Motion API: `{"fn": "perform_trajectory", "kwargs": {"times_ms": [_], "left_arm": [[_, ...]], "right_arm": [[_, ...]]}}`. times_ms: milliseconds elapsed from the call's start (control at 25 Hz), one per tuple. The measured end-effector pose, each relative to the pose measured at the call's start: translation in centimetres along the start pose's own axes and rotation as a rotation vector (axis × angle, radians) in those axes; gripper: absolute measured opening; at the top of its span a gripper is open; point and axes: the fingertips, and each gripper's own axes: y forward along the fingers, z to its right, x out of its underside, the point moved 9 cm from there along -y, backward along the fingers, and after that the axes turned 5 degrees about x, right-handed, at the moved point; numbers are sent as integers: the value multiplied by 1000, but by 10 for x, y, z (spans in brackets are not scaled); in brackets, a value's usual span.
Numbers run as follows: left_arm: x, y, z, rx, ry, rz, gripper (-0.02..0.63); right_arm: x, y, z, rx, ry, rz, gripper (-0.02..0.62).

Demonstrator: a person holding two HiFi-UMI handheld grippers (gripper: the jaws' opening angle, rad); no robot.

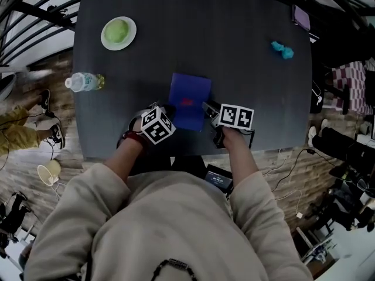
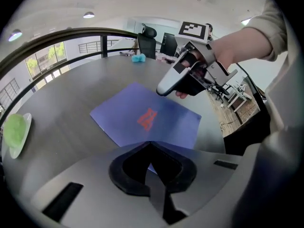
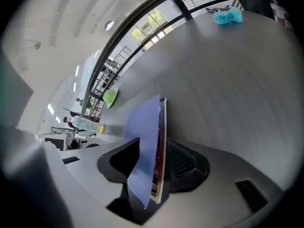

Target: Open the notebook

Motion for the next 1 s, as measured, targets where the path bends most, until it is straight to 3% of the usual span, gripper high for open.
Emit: {"fn": "perform_trajectory", "kwargs": {"times_ms": [120, 320, 640, 800, 1000], "left_arm": [[6, 8, 2, -26, -13, -9, 0], [11, 8, 9, -86, 51, 26, 2], [12, 9, 12, -112, 51, 39, 2], [12, 9, 11, -113, 65, 40, 0], [11, 10, 12, -132, 88, 38, 0]], "right_arm": [[6, 6, 5, 55, -41, -29, 183], [11, 8, 0, 89, -111, -30, 194], [23, 16, -16, 117, -184, -9, 209], [21, 15, -13, 67, -88, 2, 209], [9, 3, -22, -3, -118, 14, 209]]}}
